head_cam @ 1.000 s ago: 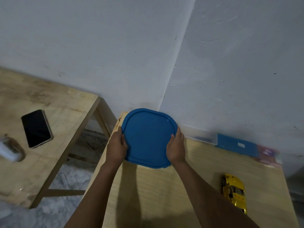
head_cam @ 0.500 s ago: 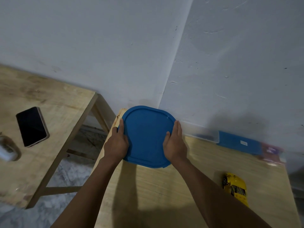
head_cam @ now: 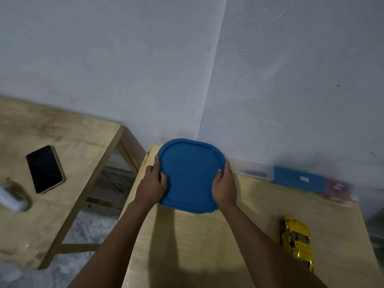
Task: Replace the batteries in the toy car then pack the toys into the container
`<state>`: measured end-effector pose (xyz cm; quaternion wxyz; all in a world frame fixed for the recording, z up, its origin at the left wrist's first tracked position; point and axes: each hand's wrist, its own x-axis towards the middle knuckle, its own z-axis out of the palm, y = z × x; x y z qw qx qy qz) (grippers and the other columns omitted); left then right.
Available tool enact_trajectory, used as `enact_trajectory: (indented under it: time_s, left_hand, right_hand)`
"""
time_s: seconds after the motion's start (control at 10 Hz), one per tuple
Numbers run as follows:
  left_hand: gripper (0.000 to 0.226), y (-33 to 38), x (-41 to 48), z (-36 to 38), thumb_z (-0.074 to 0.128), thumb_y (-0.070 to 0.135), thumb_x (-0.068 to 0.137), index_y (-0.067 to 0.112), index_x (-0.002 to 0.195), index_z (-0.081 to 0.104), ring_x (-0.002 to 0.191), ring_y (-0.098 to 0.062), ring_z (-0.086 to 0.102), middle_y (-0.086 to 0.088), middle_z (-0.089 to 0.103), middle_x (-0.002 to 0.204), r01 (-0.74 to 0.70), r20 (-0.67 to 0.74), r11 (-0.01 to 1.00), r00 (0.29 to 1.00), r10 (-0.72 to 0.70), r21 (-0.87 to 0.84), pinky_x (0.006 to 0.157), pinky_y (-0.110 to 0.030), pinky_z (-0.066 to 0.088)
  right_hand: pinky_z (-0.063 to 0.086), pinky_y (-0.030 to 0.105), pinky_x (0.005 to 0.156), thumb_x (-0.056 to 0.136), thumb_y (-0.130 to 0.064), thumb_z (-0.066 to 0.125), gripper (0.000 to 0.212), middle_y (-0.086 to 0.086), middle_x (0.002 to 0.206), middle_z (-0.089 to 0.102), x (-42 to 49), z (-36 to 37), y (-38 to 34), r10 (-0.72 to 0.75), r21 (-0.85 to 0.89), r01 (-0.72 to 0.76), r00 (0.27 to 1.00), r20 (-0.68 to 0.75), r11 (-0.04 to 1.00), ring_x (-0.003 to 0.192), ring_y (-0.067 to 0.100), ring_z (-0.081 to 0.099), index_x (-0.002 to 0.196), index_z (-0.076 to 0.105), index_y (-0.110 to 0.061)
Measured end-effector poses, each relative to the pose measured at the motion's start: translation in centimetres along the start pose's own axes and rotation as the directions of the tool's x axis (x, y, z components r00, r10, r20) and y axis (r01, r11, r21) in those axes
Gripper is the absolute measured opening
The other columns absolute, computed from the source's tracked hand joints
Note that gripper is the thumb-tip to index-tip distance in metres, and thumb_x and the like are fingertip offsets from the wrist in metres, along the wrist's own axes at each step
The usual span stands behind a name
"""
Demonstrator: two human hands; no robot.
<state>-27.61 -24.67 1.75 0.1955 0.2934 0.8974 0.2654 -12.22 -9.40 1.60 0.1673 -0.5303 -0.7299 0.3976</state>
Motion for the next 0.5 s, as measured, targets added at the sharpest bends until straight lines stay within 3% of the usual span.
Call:
enact_trajectory:
  time_s: [0.2, 0.3, 0.4, 0.5]
  left_hand:
    - [0.06, 1.1, 0.4, 0.7, 0.03, 0.028, 0.106, 0.022, 0.158, 0.0, 0.084, -0.02, 0.055, -0.014, 0.049, 0.123, -0.016, -0.013, 1.0, 1.0, 0.016, -0.012, 0.072, -0.037, 0.05]
    - [0.06, 1.1, 0.5, 0.5, 0.03, 0.026, 0.106, 0.021, 0.158, 0.0, 0.087, -0.016, 0.053, -0.016, 0.05, 0.124, -0.026, 0.016, 0.997, 1.0, 0.027, -0.066, 0.075, -0.031, 0.043]
    - [0.062, 1.4, 0.1, -0.1, 0.037, 0.029, 0.105, 0.018, 0.158, 0.007, 0.114, -0.025, 0.051, -0.02, 0.041, 0.14, -0.024, 0.033, 0.996, 0.999, 0.027, -0.085, 0.094, -0.036, 0.044]
    - [0.054, 3.5, 0.6, -1.7, 0.046, 0.032, 0.101, 0.018, 0.152, 0.032, 0.126, -0.033, 0.045, -0.017, 0.045, 0.137, -0.168, -0.156, 0.983, 0.976, 0.155, -0.079, 0.104, -0.047, 0.043]
  right_hand:
    - [0.04, 0.038, 0.106, 0.106, -0.027, 0.029, 0.05, 0.004, 0.148, 0.043, 1.2, -1.0, 0.7, -0.003, 0.018, 0.003, 1.0, 0.029, 1.0, 0.131, 0.024, 0.046, 0.154, 0.019, -0.021]
    - [0.039, 0.039, 0.109, 0.105, -0.027, 0.029, 0.051, 0.003, 0.148, 0.043, 1.8, -1.7, 0.4, 0.008, 0.04, -0.013, 0.992, 0.127, 0.999, 0.132, 0.024, 0.045, 0.155, 0.017, -0.021]
    - [0.042, 0.044, 0.107, 0.103, -0.032, 0.035, 0.05, 0.001, 0.144, 0.046, 2.4, -3.1, 0.1, 0.019, 0.024, -0.024, 0.981, 0.194, 0.999, 0.13, 0.026, 0.048, 0.151, 0.027, -0.022]
    - [0.038, 0.041, 0.11, 0.102, -0.035, 0.04, 0.051, 0.005, 0.151, 0.039, 2.8, -6.1, -1.9, 0.003, 0.012, -0.005, 0.991, 0.136, 1.0, 0.133, 0.025, 0.045, 0.149, 0.033, -0.017]
